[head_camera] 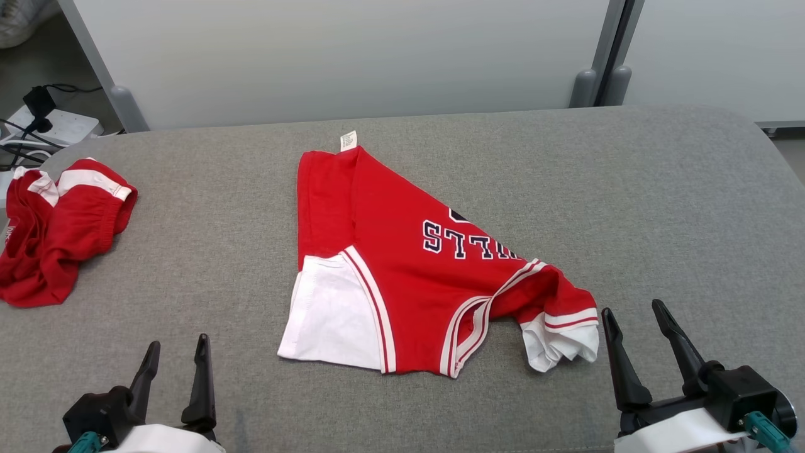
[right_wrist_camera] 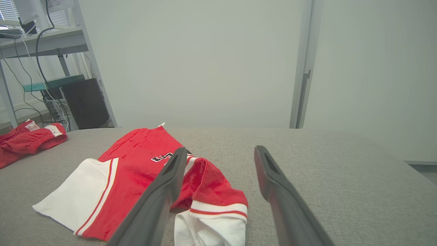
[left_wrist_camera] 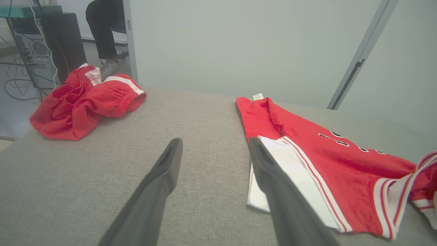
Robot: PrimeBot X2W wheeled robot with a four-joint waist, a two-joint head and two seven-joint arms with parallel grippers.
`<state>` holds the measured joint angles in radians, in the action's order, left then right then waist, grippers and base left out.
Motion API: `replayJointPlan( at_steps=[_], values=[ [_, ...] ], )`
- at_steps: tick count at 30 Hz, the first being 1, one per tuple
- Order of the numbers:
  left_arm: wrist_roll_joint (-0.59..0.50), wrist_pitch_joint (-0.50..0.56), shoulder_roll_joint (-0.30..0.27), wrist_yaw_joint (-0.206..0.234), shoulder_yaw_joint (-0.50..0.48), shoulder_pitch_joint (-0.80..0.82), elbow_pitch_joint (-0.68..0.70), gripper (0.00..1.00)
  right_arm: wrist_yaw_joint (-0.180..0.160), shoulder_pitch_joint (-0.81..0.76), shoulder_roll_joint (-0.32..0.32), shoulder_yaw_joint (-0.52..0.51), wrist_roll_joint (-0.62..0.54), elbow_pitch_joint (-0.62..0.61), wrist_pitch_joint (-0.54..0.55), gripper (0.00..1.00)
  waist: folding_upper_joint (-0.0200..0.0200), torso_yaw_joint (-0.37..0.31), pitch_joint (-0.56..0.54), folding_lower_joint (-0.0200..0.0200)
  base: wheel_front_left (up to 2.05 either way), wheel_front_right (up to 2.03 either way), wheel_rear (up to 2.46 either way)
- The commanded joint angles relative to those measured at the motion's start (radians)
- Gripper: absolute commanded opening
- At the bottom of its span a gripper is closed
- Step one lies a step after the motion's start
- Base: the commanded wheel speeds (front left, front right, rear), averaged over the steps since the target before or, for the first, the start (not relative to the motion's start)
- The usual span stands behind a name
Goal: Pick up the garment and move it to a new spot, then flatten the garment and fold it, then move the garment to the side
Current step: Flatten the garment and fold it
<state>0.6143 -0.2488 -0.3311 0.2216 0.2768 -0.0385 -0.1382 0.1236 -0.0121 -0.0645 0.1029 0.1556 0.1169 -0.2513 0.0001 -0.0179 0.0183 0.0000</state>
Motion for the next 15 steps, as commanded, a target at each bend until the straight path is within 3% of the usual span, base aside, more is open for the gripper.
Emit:
replayJointPlan(
  at_steps=[1,15],
  values=[
    [-0.011,-0.013,-0.015,-0.006,-0.032,0.043,0.014,1.0,0.007,0.02,-0.003,0.021,-0.008,-0.021,-0.011,1.0,-0.0001,0.0,0.001,0.0,0.0,0.0,0.0],
    [-0.03,0.097,0.024,-0.085,0.1,0.179,-0.08,1.0,0.007,0.052,-0.013,0.021,-0.016,-0.03,-0.011,1.0,-0.0001,-0.01,0.046,0.0,0.0,0.0,0.0]
  ],
)
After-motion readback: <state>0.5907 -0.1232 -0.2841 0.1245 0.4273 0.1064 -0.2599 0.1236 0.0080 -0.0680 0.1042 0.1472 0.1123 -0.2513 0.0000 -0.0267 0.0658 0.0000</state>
